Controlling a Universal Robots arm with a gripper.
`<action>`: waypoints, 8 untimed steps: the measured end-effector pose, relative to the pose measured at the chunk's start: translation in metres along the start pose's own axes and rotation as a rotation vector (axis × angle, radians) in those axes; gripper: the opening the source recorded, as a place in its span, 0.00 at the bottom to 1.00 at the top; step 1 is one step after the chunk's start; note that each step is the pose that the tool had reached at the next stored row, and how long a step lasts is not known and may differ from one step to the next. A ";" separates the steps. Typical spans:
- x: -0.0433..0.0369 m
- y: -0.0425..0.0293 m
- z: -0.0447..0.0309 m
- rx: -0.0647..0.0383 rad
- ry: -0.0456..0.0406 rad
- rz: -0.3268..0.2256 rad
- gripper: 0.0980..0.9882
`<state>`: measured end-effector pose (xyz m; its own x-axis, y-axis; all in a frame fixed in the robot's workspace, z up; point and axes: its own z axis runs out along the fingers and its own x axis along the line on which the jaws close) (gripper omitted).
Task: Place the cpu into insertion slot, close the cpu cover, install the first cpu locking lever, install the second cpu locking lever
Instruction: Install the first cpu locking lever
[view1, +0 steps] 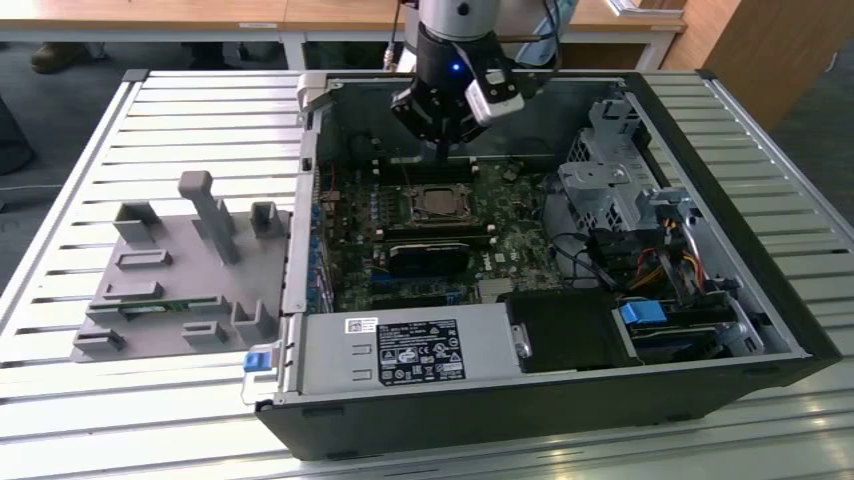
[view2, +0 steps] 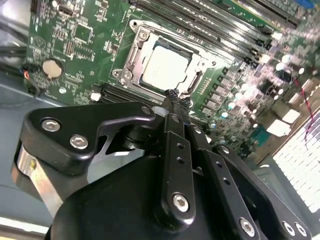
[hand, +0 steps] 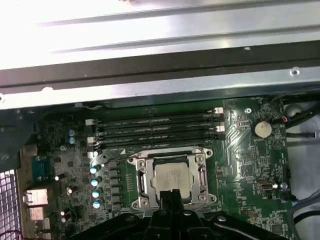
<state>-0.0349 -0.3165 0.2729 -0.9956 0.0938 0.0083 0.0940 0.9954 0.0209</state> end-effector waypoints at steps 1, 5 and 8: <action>0.0000 0.0000 0.0000 0.000 0.0003 -0.014 0.01; 0.0000 0.0000 0.0001 0.001 0.0015 -0.074 0.01; 0.0000 0.0000 0.0001 0.001 0.0023 -0.114 0.01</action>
<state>-0.0349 -0.3165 0.2728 -0.9998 -0.0200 0.0082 -0.0198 0.9996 0.0209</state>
